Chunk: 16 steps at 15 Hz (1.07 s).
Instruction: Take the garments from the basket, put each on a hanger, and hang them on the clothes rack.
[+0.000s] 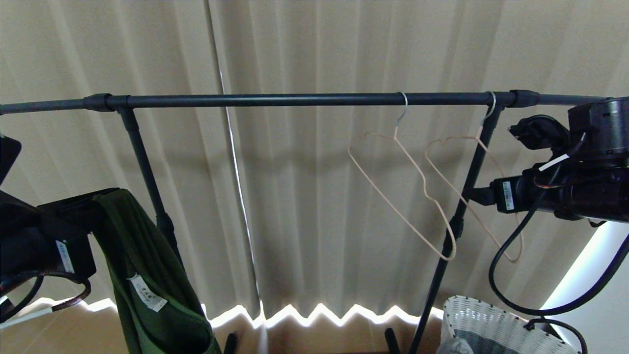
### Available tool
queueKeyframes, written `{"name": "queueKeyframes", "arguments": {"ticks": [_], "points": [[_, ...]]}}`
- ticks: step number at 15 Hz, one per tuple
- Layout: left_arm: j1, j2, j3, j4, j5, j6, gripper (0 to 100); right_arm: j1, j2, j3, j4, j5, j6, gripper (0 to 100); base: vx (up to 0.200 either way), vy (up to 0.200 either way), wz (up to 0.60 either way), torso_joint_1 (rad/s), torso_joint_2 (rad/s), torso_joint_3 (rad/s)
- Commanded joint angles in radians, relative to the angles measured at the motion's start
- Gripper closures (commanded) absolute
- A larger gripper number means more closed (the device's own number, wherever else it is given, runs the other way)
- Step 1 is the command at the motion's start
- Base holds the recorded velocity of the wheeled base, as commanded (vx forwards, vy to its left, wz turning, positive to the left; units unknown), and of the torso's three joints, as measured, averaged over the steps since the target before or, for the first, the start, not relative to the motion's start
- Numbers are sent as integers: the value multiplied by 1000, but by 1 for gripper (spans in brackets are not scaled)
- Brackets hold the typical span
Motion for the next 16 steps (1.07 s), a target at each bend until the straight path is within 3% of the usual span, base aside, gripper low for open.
{"name": "queueKeyframes", "arguments": {"ticks": [1, 2, 3, 16], "points": [[0, -11, 0, -1, 1, -1, 100, 0, 15, -5, 1, 1, 1, 0, 0, 0, 0, 0, 0, 0], [0, -14, 2, -1, 1, -1, 100, 0, 14, -5, 1, 1, 1, 0, 0, 0, 0, 0, 0, 0], [0, -22, 4, -1, 1, -1, 100, 0, 12, -6, 1, -1, 1, 100, 0, 0, 0, 0, 0, 0], [1, -34, 20, -1, 1, 29, 100, 0, -71, -8, -1, -1, 1, 100, 0, 0, 0, 0, 0, 0]]}}
